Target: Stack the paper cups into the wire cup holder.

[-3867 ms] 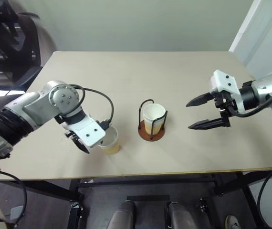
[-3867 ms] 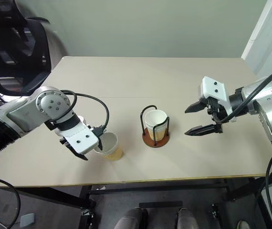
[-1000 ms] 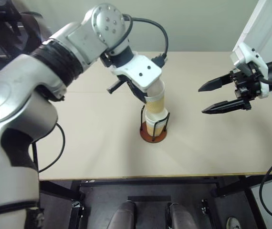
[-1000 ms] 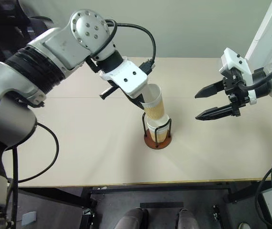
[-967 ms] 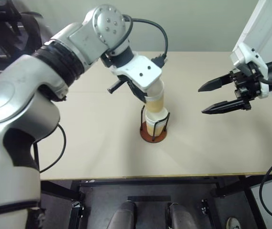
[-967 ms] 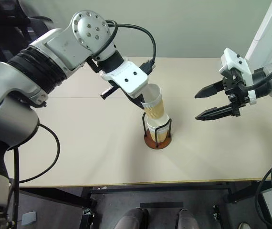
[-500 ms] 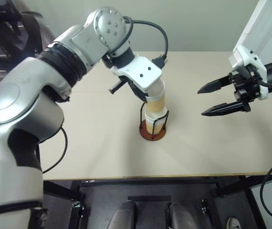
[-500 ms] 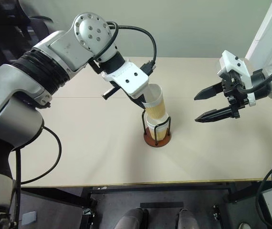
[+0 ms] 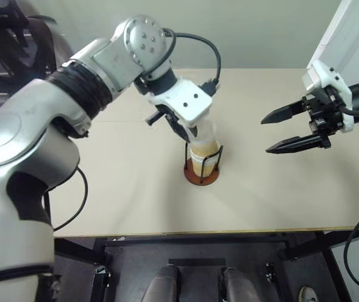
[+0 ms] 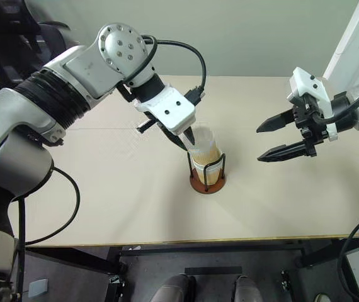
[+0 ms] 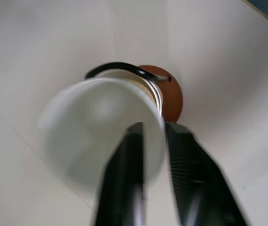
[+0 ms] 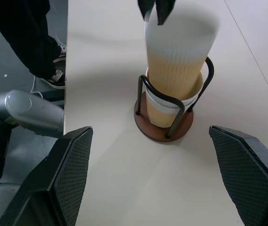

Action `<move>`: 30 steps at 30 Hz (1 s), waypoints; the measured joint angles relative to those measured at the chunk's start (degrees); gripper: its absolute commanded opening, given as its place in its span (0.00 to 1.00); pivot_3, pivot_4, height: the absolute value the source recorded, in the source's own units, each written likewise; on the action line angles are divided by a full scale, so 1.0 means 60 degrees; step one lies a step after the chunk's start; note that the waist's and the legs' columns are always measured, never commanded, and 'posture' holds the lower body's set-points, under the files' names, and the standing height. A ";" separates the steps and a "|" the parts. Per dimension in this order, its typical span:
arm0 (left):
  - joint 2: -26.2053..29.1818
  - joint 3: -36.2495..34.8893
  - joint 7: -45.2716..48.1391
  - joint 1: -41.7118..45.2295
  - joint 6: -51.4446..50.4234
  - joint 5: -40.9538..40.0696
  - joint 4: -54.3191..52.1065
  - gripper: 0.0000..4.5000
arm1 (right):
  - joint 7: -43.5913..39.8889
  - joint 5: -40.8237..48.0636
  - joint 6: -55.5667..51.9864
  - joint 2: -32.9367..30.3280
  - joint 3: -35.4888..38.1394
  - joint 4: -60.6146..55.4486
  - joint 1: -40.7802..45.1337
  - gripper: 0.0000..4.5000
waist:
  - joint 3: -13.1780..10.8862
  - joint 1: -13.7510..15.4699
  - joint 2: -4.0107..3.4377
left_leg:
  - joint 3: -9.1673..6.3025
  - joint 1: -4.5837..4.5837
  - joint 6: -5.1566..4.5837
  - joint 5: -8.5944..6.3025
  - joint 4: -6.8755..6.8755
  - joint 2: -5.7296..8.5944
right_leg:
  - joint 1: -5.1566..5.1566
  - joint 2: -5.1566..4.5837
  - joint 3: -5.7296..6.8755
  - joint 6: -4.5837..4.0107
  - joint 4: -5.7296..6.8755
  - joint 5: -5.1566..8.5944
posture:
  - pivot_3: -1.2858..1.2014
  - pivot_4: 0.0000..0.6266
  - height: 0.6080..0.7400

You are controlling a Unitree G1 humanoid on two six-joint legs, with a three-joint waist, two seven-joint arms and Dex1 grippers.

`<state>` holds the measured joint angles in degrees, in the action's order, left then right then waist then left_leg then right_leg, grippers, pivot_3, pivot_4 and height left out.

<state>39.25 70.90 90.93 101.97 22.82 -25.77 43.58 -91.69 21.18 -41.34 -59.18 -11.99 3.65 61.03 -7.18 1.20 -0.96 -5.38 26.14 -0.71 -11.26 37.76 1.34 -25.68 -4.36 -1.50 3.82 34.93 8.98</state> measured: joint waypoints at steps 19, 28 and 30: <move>0.0970 -0.6244 -0.0889 -0.3411 -0.3890 -0.0546 -0.1188 0.99 | 0.1414 0.0318 -0.0524 0.0464 0.0519 -0.1168 -0.1104 0.90 | 0.0016 -0.0202 -0.0038 | 0.0089 -0.0056 0.0016 -0.0004 -0.0009 -0.0026 | 0.0001 0.0025 -0.0001 0.0007 0.0016 0.0002 | 0.52 0.24 1.00; 0.2876 -1.0332 -0.2696 -0.7914 -0.7679 -0.1342 -0.3419 0.99 | 0.2922 0.0404 -0.0364 0.1389 0.0908 -0.1043 -0.1806 0.90 | 0.0021 -0.0176 -0.0028 | 0.0099 -0.0059 0.0007 0.0003 0.0016 -0.0048 | -0.0005 0.0028 -0.0014 -0.0042 0.0026 -0.0005 | 0.52 0.24 1.00; 0.2982 -1.1146 -0.3154 -0.8854 -0.8089 -0.1463 -0.3787 0.99 | 0.3460 0.0282 -0.0130 0.1729 0.1001 -0.0694 -0.1879 0.90 | 0.0021 -0.0169 -0.0029 | 0.0098 -0.0063 0.0009 0.0004 0.0011 -0.0049 | -0.0010 0.0025 -0.0011 -0.0062 0.0033 -0.0018 | 0.52 0.24 1.00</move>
<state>57.14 4.02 72.01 48.85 -25.72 -34.55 20.86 -70.93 22.87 -42.12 -48.80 -5.98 -0.51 49.76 -7.06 0.19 -1.13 -4.79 25.77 -0.65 -11.23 37.83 1.04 -25.74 -4.20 -1.57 3.45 35.13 8.87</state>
